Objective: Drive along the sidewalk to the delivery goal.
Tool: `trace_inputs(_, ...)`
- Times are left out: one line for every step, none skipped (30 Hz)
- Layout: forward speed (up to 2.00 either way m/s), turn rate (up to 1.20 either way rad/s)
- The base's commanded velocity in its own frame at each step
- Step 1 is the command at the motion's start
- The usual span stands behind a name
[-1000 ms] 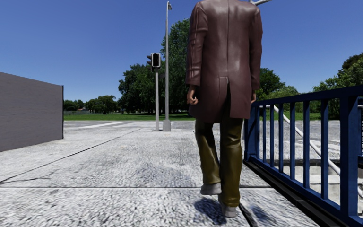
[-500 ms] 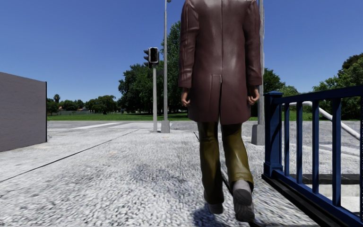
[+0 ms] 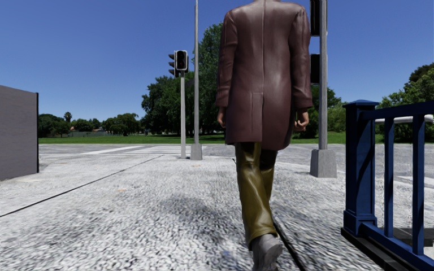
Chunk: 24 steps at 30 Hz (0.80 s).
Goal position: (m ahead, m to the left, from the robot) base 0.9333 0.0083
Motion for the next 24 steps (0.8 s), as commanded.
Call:
trace_inputs(0.70,0.00)
trace_inputs(0.70,0.00)
trace_inputs(0.70,0.00)
trace_inputs(0.70,0.00)
trace_inputs(0.70,0.00)
trace_inputs(0.70,0.00)
trace_inputs(0.70,0.00)
trace_inputs(0.68,0.00)
trace_inputs(0.65,0.00)
trace_inputs(0.65,0.00)
trace_inputs(0.64,0.00)
trace_inputs(0.63,0.00)
trace_inputs(0.63,0.00)
trace_inputs(0.63,0.00)
trace_inputs(0.63,0.00)
trace_inputs(0.63,0.00)
trace_inputs(0.63,0.00)
trace_inputs(0.63,0.00)
trace_inputs(0.63,0.00)
trace_inputs(0.63,0.00)
trace_inputs(0.63,0.00)
trace_inputs(0.63,0.00)
trace_inputs(0.63,0.00)
trace_inputs(0.63,0.00)
